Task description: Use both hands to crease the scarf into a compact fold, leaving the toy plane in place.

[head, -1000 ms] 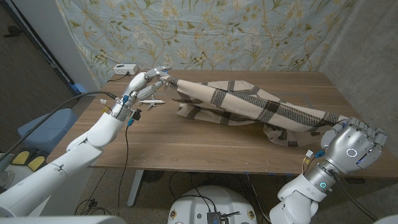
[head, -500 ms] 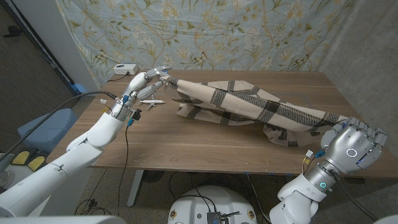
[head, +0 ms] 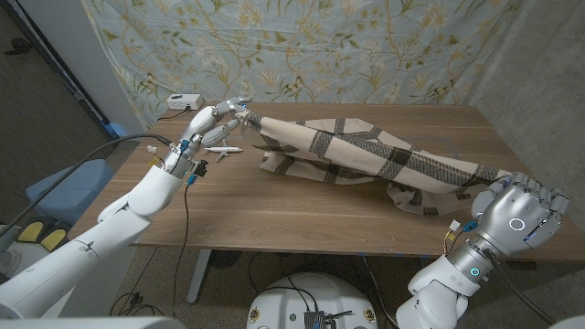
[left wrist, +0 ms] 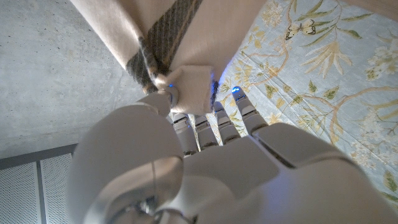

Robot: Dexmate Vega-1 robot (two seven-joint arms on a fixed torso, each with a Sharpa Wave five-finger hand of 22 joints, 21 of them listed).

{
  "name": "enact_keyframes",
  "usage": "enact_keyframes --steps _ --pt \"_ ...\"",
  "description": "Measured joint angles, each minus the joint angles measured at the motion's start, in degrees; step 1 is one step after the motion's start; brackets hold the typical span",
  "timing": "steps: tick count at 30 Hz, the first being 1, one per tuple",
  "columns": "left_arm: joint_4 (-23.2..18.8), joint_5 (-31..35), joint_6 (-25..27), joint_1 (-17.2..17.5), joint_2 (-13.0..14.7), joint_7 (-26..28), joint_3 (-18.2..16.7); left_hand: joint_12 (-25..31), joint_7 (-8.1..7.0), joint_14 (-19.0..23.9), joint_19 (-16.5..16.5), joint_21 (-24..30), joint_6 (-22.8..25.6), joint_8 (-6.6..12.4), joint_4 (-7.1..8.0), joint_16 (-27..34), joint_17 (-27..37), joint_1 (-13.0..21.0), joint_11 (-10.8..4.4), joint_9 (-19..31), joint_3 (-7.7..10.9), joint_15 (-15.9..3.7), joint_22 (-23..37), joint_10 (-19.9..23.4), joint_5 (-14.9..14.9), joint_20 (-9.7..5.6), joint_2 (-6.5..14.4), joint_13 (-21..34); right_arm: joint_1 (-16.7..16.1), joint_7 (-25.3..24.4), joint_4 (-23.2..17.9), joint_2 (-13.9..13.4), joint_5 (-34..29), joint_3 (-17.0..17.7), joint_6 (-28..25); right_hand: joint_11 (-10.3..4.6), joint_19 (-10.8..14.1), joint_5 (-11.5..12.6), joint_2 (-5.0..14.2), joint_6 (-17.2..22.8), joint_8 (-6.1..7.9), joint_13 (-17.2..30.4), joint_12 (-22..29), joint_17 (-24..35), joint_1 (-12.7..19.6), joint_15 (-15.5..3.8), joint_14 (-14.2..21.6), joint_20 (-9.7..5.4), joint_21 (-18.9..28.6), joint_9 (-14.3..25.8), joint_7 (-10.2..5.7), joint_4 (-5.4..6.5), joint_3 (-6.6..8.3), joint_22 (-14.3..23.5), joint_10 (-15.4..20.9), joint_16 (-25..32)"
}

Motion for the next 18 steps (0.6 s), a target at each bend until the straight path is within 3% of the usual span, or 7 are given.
enact_keyframes --steps 18 --pt "0.0 0.0 0.0 0.0 0.0 0.0 0.0 0.0 0.0 0.0 0.0 0.0 0.0 0.0 0.0 0.0 0.0 0.0 0.0 0.0 0.0 0.0 0.0 0.0 0.0 0.0 0.0 0.0 0.0 0.0 0.0 0.0 0.0 0.0 0.0 0.0 0.0 0.0 0.04 0.0 -0.1 0.0 0.0 0.0 0.0 0.0 0.0 0.0 0.0 0.0 0.0 -0.01 -0.01 0.0 0.0 0.0"
